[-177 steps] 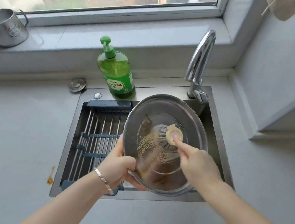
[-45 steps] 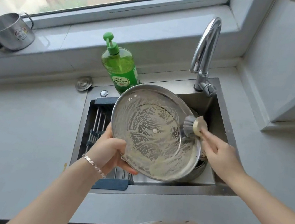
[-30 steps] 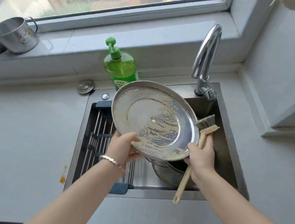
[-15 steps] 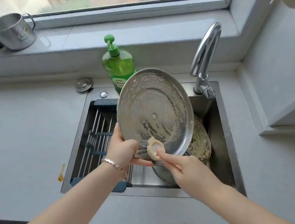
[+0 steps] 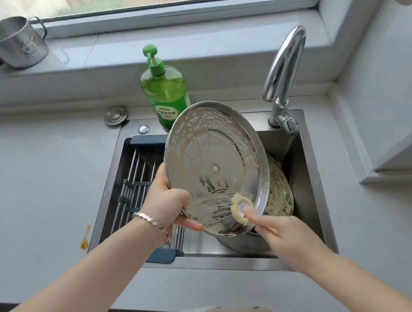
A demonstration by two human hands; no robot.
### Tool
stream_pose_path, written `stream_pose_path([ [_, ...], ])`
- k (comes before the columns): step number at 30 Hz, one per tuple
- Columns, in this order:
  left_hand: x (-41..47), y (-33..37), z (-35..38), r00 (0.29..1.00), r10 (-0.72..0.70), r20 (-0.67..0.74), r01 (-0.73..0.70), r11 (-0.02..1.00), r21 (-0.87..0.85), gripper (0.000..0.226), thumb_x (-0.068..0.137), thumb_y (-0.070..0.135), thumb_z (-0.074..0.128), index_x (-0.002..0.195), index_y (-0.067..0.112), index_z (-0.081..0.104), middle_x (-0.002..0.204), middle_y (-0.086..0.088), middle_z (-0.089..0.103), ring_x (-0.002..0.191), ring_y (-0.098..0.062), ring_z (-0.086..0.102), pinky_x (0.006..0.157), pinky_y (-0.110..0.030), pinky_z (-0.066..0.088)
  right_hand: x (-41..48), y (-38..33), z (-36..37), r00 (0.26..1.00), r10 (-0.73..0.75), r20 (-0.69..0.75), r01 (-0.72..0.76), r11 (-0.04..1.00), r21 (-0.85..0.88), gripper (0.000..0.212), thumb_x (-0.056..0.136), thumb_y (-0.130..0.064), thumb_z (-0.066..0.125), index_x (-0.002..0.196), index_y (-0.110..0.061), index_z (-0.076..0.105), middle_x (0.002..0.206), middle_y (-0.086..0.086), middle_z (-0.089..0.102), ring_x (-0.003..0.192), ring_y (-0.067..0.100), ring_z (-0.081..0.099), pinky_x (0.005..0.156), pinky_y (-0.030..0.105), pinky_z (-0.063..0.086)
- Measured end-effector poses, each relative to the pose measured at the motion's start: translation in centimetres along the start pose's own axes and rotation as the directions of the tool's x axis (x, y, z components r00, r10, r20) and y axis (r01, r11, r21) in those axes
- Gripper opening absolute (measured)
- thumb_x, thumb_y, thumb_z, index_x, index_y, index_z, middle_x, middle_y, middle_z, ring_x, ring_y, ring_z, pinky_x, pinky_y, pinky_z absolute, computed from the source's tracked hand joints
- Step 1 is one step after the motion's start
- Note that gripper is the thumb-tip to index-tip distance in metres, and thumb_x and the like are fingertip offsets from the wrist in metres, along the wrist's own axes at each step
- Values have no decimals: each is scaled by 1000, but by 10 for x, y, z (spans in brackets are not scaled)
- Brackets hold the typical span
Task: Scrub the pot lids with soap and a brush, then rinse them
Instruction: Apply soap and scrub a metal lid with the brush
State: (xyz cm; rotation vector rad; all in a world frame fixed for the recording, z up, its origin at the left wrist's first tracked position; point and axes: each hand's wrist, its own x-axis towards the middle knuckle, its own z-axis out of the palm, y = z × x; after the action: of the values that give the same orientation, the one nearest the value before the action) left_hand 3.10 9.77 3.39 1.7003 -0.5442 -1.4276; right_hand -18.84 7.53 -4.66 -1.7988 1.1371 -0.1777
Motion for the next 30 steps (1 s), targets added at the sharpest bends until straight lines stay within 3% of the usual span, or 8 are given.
stream_pose_path([
  [3,-1,0,0,999,-10,34,9,1000,16,77,75,-24,32,132,28,38,119,-12,54,85,-39,63,35,-28,49,-11,-16,6,986,-143,90,142,990,16,39,96,-37,45,113,-71,38,97,1,71,89,13,63,82,31,51],
  [6,-1,2,-5,999,2,33,-3,1000,15,78,74,-25,33,131,29,38,119,-12,52,74,-33,63,35,-27,49,-4,2,-17,1000,-28,-6,27,992,-125,39,98,-30,43,117,-64,41,71,-7,64,63,5,53,65,23,42],
  [11,-2,3,-7,999,-2,51,0,1000,31,78,74,-25,31,131,27,39,113,-11,54,71,-31,64,33,-25,47,-11,-8,-1,983,-93,157,99,995,-32,49,98,-31,43,101,-79,36,82,1,68,71,17,57,74,30,46],
  [16,-5,5,-10,996,-48,71,40,993,112,82,74,-25,33,134,31,35,114,-12,52,65,-26,60,32,-23,45,11,18,-36,997,70,-19,-72,934,-350,37,99,-29,40,125,-54,46,91,-5,69,71,4,55,67,26,39],
  [19,-11,1,-6,983,-107,149,82,983,167,79,76,-25,32,131,31,35,111,-15,54,48,-19,61,31,-21,42,30,20,-53,987,103,-120,-147,879,-453,39,99,-29,35,129,-51,45,103,3,68,94,22,58,77,34,45],
  [22,-11,1,-1,979,-103,174,78,986,145,78,76,-24,32,126,35,36,114,-15,52,52,-20,62,31,-21,42,38,20,-64,965,94,-244,-200,866,-459,39,99,-31,33,131,-50,43,102,4,68,94,24,59,75,36,47],
  [28,-1,9,-1,997,-27,69,12,979,205,79,75,-23,34,132,32,36,119,-13,50,72,-29,59,31,-21,43,1,18,-23,989,109,100,-67,932,-357,38,99,-27,39,130,-47,46,95,-3,67,71,11,54,67,28,41],
  [30,-2,7,0,997,-38,64,25,981,192,80,74,-24,32,131,31,36,118,-13,50,65,-25,57,31,-20,41,8,28,-31,991,124,-45,-132,947,-292,37,99,-27,40,130,-46,48,89,-3,66,73,15,54,65,30,40],
])
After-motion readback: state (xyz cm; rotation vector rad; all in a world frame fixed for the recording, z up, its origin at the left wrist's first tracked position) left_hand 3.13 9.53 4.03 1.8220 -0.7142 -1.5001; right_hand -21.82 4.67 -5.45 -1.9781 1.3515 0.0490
